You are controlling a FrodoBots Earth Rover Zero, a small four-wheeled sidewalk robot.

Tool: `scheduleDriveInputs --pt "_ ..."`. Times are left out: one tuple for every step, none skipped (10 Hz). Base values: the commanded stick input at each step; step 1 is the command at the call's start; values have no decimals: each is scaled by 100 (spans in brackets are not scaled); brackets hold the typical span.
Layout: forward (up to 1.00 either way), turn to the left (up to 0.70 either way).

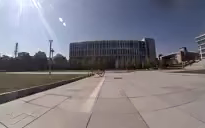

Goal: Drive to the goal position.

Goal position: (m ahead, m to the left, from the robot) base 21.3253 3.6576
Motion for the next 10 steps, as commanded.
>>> scheduleDriveInputs --pt "6 0" --pt "6 0" --pt "6 0" --pt "6 0" --pt "6 0" --pt "6 0" --pt "6 0" --pt "6 0" --pt "6 0" --pt "6 0"
